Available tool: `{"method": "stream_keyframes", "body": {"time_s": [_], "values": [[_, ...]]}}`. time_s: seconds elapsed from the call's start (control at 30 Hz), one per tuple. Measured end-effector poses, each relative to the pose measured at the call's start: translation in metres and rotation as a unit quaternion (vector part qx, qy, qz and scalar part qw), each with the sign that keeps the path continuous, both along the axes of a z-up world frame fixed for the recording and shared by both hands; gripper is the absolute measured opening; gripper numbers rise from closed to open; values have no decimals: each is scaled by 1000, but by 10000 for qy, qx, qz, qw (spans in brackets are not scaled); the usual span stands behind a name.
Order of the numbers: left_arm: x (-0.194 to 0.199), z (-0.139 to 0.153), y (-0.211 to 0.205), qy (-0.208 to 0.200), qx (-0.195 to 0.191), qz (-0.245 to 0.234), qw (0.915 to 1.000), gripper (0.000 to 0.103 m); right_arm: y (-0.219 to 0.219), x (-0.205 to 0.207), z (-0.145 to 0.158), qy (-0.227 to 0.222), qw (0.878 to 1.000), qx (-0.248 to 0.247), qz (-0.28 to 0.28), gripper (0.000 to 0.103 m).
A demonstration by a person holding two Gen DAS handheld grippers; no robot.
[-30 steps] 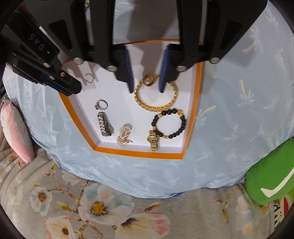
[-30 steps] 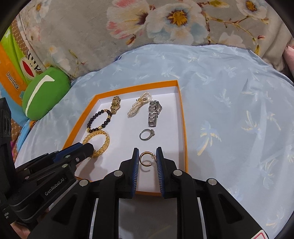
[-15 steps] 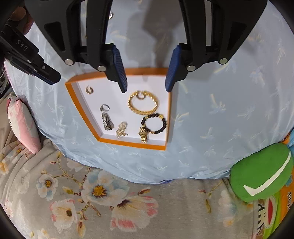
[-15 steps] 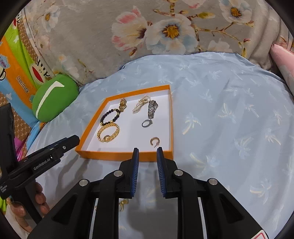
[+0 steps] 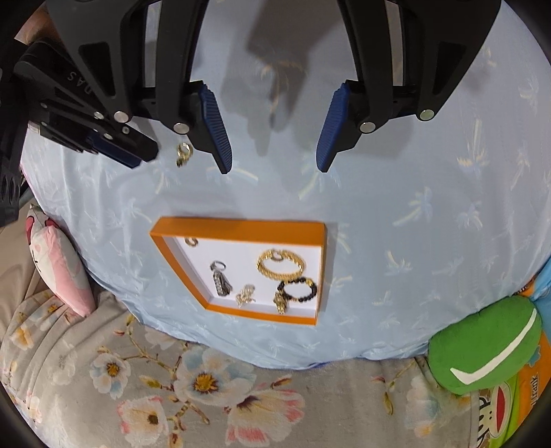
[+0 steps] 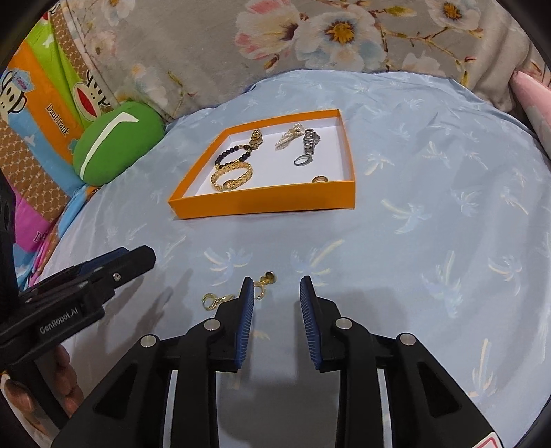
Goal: Organize jewelry
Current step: 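Withdraw both tools toward the last gold earrings on the sheet, then grasp the small gold ring earring with the right tool, then grasp the gold charm earring with the left tool while the right tool holds its earring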
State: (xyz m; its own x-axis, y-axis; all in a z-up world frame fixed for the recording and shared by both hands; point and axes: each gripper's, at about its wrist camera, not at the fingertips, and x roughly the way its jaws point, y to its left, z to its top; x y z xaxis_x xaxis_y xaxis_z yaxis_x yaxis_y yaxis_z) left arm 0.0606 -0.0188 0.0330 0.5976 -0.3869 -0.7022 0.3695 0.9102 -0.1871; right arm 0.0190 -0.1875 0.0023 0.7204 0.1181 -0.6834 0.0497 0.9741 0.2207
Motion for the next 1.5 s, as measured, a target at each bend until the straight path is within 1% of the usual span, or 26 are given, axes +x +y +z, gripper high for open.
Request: {"method": "stream_keyframes", "body": {"time_s": [0.03, 0.17, 0.37, 0.4, 0.43, 0.47, 0.5, 0.53, 0.57, 0.77, 1.03, 1.17, 1.27, 1.33, 1.37, 1.43, 1.5], "values": [[-2, -3, 0, 27, 35, -7, 10000, 49, 4, 3, -2, 39, 10000, -23, 53, 31], [-8, -10, 1, 136, 53, -15, 9999, 49, 13, 12, -9, 128, 9998, -88, 127, 32], [-12, -14, 3, 165, 108, -44, 9998, 49, 18, 23, -15, 203, 9995, -207, 116, 31], [-12, -14, 4, 180, 101, -46, 9998, 49, 19, 23, -15, 206, 9994, -264, 104, 30], [-12, -15, 4, 210, 82, -61, 9997, 49, 21, 24, -14, 213, 9991, -362, 91, 26], [-12, -16, 4, 233, 59, -79, 9997, 49, 22, 25, -14, 226, 9986, -462, 78, 19], [-12, -16, 3, 246, 39, -89, 9997, 49, 22, 25, -15, 225, 9983, -541, 71, 17], [-12, -16, 3, 260, 18, -104, 9996, 50, 21, 24, -15, 226, 9983, -541, 67, 14], [-13, -16, 2, 269, 2, -135, 9995, 50, 19, 24, -15, 227, 9984, -507, 68, 14], [-17, -16, -12, 298, 28, -326, 9990, 50, 9, 17, -15, 218, 9991, -370, -21, 13], [-11, -27, -40, 438, 181, -446, 9979, 49, -14, 1, -4, 100, 9993, -202, -294, 13], [-10, -29, -49, 328, 340, -449, 9979, 48, -18, -6, -2, 73, 9992, -167, -346, 13], [-10, -30, -53, 251, 396, -447, 9979, 42, -19, -8, -2, 58, 9993, -131, -350, 13], [-11, -31, -53, 183, 439, -454, 9978, 29, -19, -10, -3, 42, 9993, -113, -354, 13], [-11, -31, -54, 157, 452, -443, 9979, 27, -19, -10, -3, 38, 9993, -99, -351, 13], [-11, -32, -53, 132, 444, -444, 9979, 17, -19, -10, -3, 31, 9993, -82, -353, 13], [-11, -32, -52, 121, 421, -450, 9980, 11, -19, -11, -3, 25, 9994, -68, -353, 13]]}}
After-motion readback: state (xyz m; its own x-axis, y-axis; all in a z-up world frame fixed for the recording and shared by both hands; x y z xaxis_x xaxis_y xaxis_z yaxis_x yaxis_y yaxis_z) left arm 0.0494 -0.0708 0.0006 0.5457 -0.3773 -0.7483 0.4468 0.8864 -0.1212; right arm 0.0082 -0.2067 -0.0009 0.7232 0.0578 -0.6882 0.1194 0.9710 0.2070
